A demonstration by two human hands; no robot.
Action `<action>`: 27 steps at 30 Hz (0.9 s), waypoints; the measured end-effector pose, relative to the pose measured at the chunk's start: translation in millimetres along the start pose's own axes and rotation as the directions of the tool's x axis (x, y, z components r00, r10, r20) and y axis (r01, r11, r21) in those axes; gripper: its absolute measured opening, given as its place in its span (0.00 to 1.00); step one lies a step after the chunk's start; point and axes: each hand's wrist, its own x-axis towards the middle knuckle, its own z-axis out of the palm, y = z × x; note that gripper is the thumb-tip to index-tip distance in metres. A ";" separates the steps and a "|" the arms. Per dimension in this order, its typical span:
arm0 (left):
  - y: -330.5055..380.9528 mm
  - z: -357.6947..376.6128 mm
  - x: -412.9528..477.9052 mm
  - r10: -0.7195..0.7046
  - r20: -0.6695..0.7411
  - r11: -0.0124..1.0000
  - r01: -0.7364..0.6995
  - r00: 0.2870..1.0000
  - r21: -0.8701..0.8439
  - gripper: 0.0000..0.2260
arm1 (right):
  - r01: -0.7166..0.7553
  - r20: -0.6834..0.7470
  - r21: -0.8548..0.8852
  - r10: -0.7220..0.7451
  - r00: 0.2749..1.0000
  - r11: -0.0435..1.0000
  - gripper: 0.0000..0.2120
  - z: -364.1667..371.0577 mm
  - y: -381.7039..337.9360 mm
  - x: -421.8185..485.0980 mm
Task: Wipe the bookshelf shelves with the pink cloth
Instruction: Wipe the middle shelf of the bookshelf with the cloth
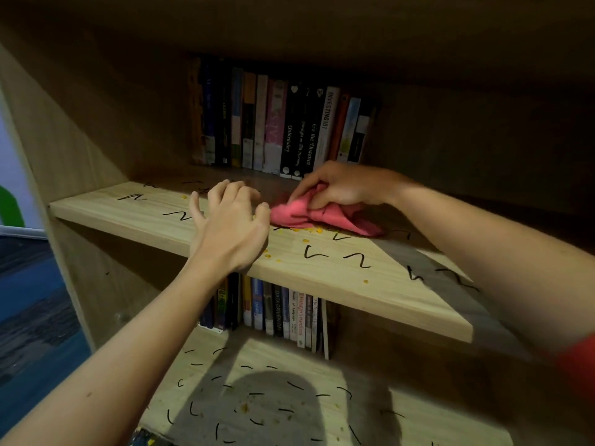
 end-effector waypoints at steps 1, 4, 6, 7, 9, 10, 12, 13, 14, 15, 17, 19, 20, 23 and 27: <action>0.6 -0.5 -0.7 0.000 0.004 1.000 -0.001 1.000 0.004 0.15 | -0.012 -0.024 0.029 0.012 1.000 0.999 0.16 -5.2 -0.4 -10.1; 1.1 -1.0 0.1 0.002 0.015 1.000 -0.002 1.000 -0.003 0.15 | -0.099 -0.271 0.075 0.115 0.956 0.992 0.18 -10.5 6.3 -22.5; 1.4 -1.1 -0.3 0.002 0.009 1.000 -0.002 1.000 -0.010 0.15 | -0.195 -0.331 -0.048 0.169 0.928 0.980 0.20 -0.8 6.2 -25.4; 1.3 -1.0 -0.4 0.004 0.003 1.000 -0.004 1.000 -0.010 0.15 | -0.224 -0.299 -0.073 0.193 0.935 0.972 0.20 6.9 3.9 -27.6; 1.9 -1.1 -1.6 0.009 -0.006 1.000 -0.009 1.000 -0.008 0.15 | -0.212 -0.209 -0.083 0.191 0.959 0.974 0.18 22.3 -6.6 -37.6; 1.4 -1.3 -1.8 0.012 -0.014 1.000 -0.012 1.000 -0.010 0.15 | -0.172 -0.198 -0.091 0.152 0.968 0.981 0.17 28.4 -13.1 -43.0; 0.9 -1.0 -2.3 0.029 -0.039 0.999 -0.030 0.999 -0.018 0.14 | -0.077 -0.224 -0.092 0.055 0.973 0.993 0.18 35.3 -24.7 -54.6; 0.8 -0.7 -3.2 0.044 -0.055 0.999 -0.046 0.998 -0.025 0.14 | -0.040 -0.243 -0.084 0.018 0.970 0.996 0.18 37.1 -29.2 -61.0; 0.7 -0.5 -3.9 0.063 -0.072 0.997 -0.065 0.995 -0.036 0.14 | -0.018 -0.276 -0.072 -0.003 0.961 0.997 0.18 36.6 -32.2 -66.3; 0.5 -0.5 -4.6 0.083 -0.086 0.995 -0.087 0.993 -0.048 0.15 | -0.014 -0.320 -0.049 -0.002 0.947 0.999 0.18 34.9 -32.3 -70.8; -0.1 -1.0 -7.5 0.102 -0.109 0.991 -0.110 0.989 -0.075 0.19 | -0.059 -0.396 0.000 0.054 0.917 0.998 0.17 28.7 -28.5 -78.3; -1.1 -2.1 -8.6 0.105 -0.115 0.987 -0.118 0.988 -0.107 0.22 | -0.164 -0.433 0.043 0.166 0.886 0.986 0.16 26.6 -23.5 -83.5; -1.5 -2.2 -8.2 0.106 -0.108 0.985 -0.119 0.988 -0.124 0.23 | -0.221 -0.441 0.052 0.220 0.870 0.974 0.16 28.9 -23.9 -85.9; -1.9 -2.3 -7.2 0.115 -0.081 0.983 -0.125 0.990 -0.137 0.23 | -0.257 -0.442 -0.011 0.226 0.868 0.966 0.17 50.9 -37.3 -89.9; -5.1 -4.8 -9.7 0.139 -0.039 0.980 -0.143 0.990 -0.138 0.22 | -0.099 -0.451 -0.030 0.075 0.890 0.995 0.17 73.5 -68.9 -94.0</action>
